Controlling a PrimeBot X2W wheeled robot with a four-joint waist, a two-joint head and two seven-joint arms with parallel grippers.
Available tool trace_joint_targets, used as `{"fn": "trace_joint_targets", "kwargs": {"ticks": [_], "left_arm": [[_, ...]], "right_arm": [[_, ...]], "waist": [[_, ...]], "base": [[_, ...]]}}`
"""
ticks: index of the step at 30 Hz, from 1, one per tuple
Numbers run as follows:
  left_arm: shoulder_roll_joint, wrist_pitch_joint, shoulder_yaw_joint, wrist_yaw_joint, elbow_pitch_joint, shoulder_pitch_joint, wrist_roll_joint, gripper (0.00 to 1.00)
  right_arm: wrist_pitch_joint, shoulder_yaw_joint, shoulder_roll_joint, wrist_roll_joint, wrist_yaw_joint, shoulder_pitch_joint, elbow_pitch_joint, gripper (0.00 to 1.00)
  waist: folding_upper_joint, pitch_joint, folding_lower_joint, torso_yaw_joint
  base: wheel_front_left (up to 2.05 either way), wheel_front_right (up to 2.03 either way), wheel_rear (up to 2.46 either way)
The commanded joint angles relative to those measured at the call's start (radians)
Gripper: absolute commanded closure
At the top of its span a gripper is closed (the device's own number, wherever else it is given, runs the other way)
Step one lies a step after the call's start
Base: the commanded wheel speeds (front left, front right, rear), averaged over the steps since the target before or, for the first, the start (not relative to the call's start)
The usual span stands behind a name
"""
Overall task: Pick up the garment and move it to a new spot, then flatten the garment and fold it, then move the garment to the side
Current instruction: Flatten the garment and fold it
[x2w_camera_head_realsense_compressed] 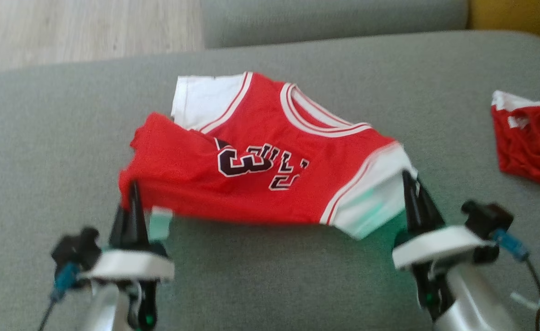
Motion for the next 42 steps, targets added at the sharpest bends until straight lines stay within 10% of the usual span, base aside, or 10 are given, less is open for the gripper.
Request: {"fn": "trace_joint_targets", "kwargs": {"ticks": [1,15,25,42], "left_arm": [[0.012,-0.005,0.033,-0.005,-0.072,-0.074,0.006,1.00],[0.273,0.104,0.003,-0.006,-0.330,-0.527,-0.051,1.00],[0.270,0.219,-0.009,0.030,-0.288,-0.686,-0.062,1.00],[0.210,-0.004,0.033,0.075,0.053,-1.067,0.035,1.00]], "right_arm": [[-0.007,0.025,0.003,0.029,0.003,-0.056,-0.071,1.00],[0.048,0.012,-0.139,0.167,0.003,-0.512,-0.396,1.00],[0.143,0.022,-0.175,0.092,0.003,-0.747,-0.285,1.00],[-0.006,-0.133,-0.106,-0.072,0.003,-1.190,0.001,1.00]], "waist": [[0.0000,-0.039,0.0000,-0.010],[0.0000,-0.112,0.0000,-0.010],[0.0000,0.036,0.0000,0.016],[0.0000,0.287,0.0000,-0.016]], "base": [[0.00,0.00,0.00],[0.00,0.00,0.00],[0.00,0.00,0.00],[0.00,0.00,0.00]]}}
